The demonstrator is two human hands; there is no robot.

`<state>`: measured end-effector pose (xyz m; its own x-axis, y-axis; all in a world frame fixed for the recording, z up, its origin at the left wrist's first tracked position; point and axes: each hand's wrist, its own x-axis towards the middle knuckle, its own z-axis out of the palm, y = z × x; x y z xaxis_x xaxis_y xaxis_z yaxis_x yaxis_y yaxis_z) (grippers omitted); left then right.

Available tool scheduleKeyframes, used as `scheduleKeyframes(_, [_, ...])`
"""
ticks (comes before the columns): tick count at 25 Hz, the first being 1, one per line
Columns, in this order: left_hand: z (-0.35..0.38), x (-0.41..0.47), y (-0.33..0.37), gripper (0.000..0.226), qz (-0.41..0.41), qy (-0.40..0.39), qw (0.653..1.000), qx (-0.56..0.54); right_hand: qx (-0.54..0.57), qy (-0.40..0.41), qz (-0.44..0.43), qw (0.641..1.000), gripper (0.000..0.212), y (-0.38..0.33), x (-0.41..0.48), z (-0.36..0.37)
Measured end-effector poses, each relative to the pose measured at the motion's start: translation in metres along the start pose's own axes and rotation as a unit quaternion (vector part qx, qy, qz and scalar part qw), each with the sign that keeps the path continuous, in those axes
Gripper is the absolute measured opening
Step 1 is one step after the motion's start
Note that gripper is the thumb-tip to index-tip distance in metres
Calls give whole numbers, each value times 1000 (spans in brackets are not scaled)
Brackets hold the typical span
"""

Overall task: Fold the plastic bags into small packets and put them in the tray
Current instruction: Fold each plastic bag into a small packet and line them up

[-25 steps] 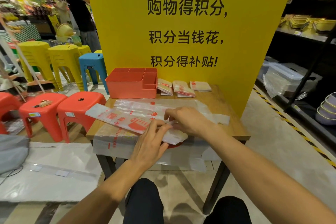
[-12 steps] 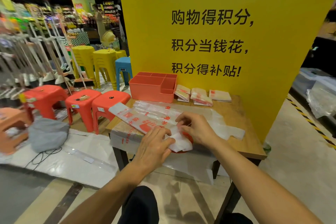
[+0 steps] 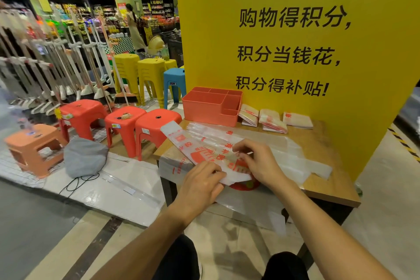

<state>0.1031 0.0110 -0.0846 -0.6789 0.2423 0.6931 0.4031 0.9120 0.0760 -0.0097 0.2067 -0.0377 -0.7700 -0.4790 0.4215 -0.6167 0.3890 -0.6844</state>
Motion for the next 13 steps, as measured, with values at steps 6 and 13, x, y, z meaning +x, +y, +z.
scheduleKeyframes(6, [1,3,-17,24,-44,36,995,-79,-79,-137,9,987,67,5,-38,-9])
scheduleKeyframes(13, [-11,-4,-16,19,-53,129,968,-208,106,-48,36,993,34,-17,-37,24])
